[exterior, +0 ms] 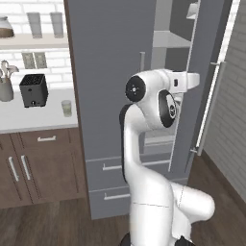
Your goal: Grab a lemon wedge from the fridge and one ice cube from the ice bowl, and put them in the glass of lemonade.
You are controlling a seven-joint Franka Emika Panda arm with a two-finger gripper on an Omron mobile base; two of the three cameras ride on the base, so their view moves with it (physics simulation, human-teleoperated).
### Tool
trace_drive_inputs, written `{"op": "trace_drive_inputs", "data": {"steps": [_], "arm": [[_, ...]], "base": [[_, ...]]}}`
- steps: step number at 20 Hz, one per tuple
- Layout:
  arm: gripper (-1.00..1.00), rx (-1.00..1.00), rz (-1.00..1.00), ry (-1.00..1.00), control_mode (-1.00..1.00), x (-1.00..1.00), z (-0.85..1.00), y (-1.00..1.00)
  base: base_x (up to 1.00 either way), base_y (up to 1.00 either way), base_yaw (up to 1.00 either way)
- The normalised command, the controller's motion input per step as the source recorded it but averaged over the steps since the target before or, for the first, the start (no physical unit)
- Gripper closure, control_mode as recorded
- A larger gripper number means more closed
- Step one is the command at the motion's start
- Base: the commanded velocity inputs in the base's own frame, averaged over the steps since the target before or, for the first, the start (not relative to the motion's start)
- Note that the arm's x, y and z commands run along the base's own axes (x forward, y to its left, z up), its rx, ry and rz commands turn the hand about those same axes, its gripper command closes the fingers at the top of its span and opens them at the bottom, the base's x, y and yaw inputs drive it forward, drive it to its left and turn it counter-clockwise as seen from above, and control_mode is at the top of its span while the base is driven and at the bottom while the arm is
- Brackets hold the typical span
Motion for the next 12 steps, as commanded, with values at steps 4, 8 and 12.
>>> {"op": "trace_drive_inputs", "data": {"steps": [4, 8, 12], "arm": [[-1.0, 0.0, -0.01, 0.0, -1.0, 1.0, -0.53, -0.02], [-1.0, 0.04, -0.03, 0.04, -1.0, 0.91, -0.31, -0.31], [-1.0, 0.09, -0.11, 0.18, -1.0, 0.7, -0.13, -0.73]], "base": [[0.0, 0.0, 0.0], [0.0, 0.0, 0.0], [0.0, 0.0, 0.0]]}}
